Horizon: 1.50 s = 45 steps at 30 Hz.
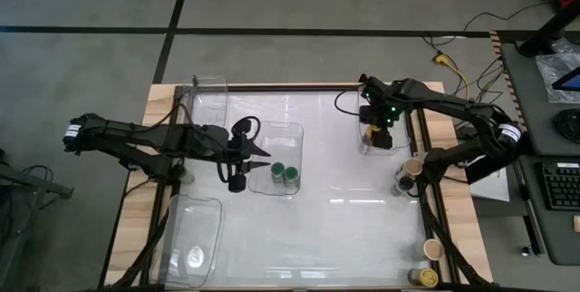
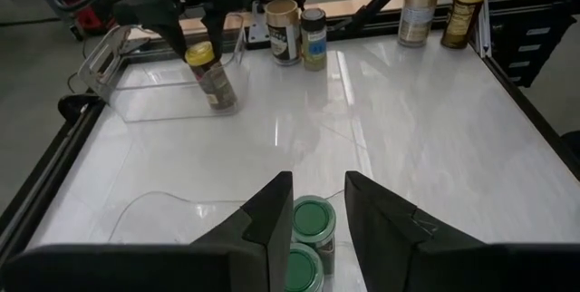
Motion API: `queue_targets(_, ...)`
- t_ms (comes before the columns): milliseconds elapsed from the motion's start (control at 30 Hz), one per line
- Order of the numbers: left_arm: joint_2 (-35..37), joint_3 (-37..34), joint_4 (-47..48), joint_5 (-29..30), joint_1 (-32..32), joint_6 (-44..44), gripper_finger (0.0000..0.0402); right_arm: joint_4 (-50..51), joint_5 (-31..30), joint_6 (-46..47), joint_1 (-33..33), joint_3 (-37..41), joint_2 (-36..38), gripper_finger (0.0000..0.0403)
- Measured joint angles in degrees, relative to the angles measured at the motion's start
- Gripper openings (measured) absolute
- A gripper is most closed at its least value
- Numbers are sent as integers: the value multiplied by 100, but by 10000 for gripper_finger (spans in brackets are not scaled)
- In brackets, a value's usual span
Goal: Sort spices by type
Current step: Put the top yellow seasoning bottle into the top right transparent bin
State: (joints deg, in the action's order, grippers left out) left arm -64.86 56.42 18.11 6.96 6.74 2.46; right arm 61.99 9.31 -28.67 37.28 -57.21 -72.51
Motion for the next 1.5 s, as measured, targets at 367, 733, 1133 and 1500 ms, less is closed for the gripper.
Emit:
queue_targets(367,-51,0,0,4,0,-7,88,-91,-224,-47,-2,24,7,233)
queue_targets(733,-96,0,0,7,0,-52,88,-245,-491,-60,-2,258,13,258)
queue_targets(1133,-94,0,6,7,0,-48,88,-275,-502,-118,-2,258,13,273)
queue_targets(1500,-82,0,56,9,0,-35,88,-138,-1087,-51,-104,-264,277,340)
